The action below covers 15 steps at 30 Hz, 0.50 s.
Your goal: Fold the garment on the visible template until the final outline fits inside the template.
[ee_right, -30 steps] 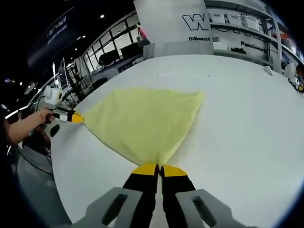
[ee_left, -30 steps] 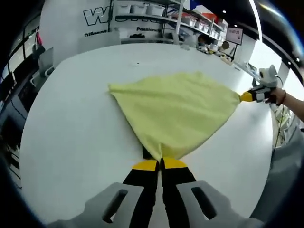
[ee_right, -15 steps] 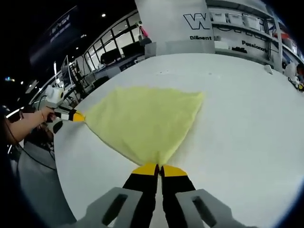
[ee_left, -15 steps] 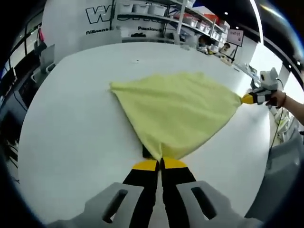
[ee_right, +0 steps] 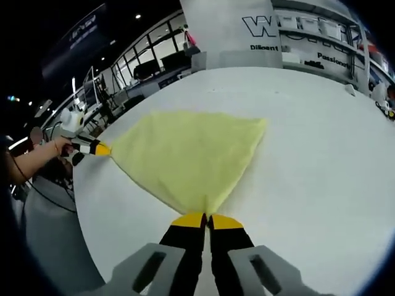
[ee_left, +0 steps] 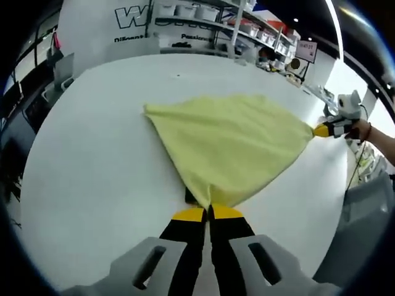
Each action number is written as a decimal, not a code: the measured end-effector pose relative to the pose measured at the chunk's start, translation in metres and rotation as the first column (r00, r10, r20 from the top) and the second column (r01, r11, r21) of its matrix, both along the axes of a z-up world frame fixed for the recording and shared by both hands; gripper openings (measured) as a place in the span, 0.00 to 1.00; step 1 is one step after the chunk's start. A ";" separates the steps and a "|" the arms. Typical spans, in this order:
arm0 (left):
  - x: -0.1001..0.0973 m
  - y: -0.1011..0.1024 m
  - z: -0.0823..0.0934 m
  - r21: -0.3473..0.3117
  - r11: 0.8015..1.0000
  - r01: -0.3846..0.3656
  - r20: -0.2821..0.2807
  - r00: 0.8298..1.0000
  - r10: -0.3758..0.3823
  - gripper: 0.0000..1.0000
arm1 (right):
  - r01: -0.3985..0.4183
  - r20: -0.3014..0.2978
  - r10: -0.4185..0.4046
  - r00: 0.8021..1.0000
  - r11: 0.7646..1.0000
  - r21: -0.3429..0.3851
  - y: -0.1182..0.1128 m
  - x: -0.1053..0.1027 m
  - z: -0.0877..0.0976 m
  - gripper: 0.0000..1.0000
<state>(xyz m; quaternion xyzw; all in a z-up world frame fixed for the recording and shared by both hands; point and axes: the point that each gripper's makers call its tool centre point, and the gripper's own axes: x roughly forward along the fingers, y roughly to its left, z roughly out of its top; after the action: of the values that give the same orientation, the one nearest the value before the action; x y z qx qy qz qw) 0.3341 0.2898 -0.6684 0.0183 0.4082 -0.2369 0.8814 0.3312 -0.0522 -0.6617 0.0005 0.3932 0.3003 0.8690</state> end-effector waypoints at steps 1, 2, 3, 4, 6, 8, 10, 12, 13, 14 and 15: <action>0.000 0.000 0.000 0.000 1.000 -0.001 0.001 1.000 0.001 0.06 | 0.000 -0.001 0.000 1.000 1.000 0.000 0.000 -0.001 0.000 0.00; -0.001 0.000 0.000 -0.001 1.000 -0.003 0.001 1.000 0.003 0.06 | 0.000 -0.002 0.000 1.000 1.000 0.000 0.000 -0.003 0.000 0.00; -0.002 0.000 0.001 -0.002 1.000 -0.005 0.000 1.000 0.005 0.06 | -0.001 -0.003 0.001 1.000 1.000 -0.001 0.000 -0.005 0.000 0.00; -0.002 0.000 0.000 -0.002 1.000 -0.006 0.001 1.000 0.006 0.06 | -0.001 -0.004 0.001 1.000 1.000 -0.001 0.001 -0.006 0.000 0.00; -0.003 0.000 0.000 -0.002 1.000 -0.008 0.000 1.000 0.008 0.06 | -0.001 -0.003 0.001 1.000 1.000 -0.002 0.001 -0.008 0.000 0.00; -0.005 0.000 0.000 -0.003 1.000 -0.008 -0.001 1.000 0.008 0.06 | -0.001 -0.002 0.001 1.000 1.000 -0.003 0.000 -0.009 0.000 0.00; -0.008 -0.001 0.000 -0.005 1.000 -0.008 -0.004 1.000 0.008 0.06 | 0.002 -0.002 -0.002 1.000 1.000 -0.004 0.000 -0.011 0.000 0.00; -0.009 -0.001 -0.001 -0.006 1.000 -0.008 -0.004 1.000 0.008 0.06 | 0.003 -0.001 -0.003 1.000 1.000 -0.005 -0.001 -0.011 -0.001 0.00; -0.009 -0.001 -0.001 -0.006 1.000 -0.010 -0.003 1.000 0.010 0.06 | 0.004 -0.002 -0.004 1.000 1.000 -0.004 -0.001 -0.011 -0.001 0.00; -0.009 -0.001 -0.001 -0.008 1.000 -0.012 -0.002 1.000 0.012 0.06 | 0.002 0.000 -0.002 1.000 1.000 -0.008 -0.001 -0.012 -0.001 0.00; -0.009 -0.001 -0.001 -0.005 1.000 -0.010 0.003 1.000 0.010 0.06 | 0.004 0.001 -0.004 1.000 1.000 -0.013 -0.001 -0.012 -0.001 0.00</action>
<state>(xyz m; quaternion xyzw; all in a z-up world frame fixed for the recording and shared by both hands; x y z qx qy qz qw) 0.3255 0.2891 -0.6693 0.0147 0.4063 -0.2336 0.8833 0.3189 -0.0531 -0.6628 -0.0044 0.3949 0.2959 0.8698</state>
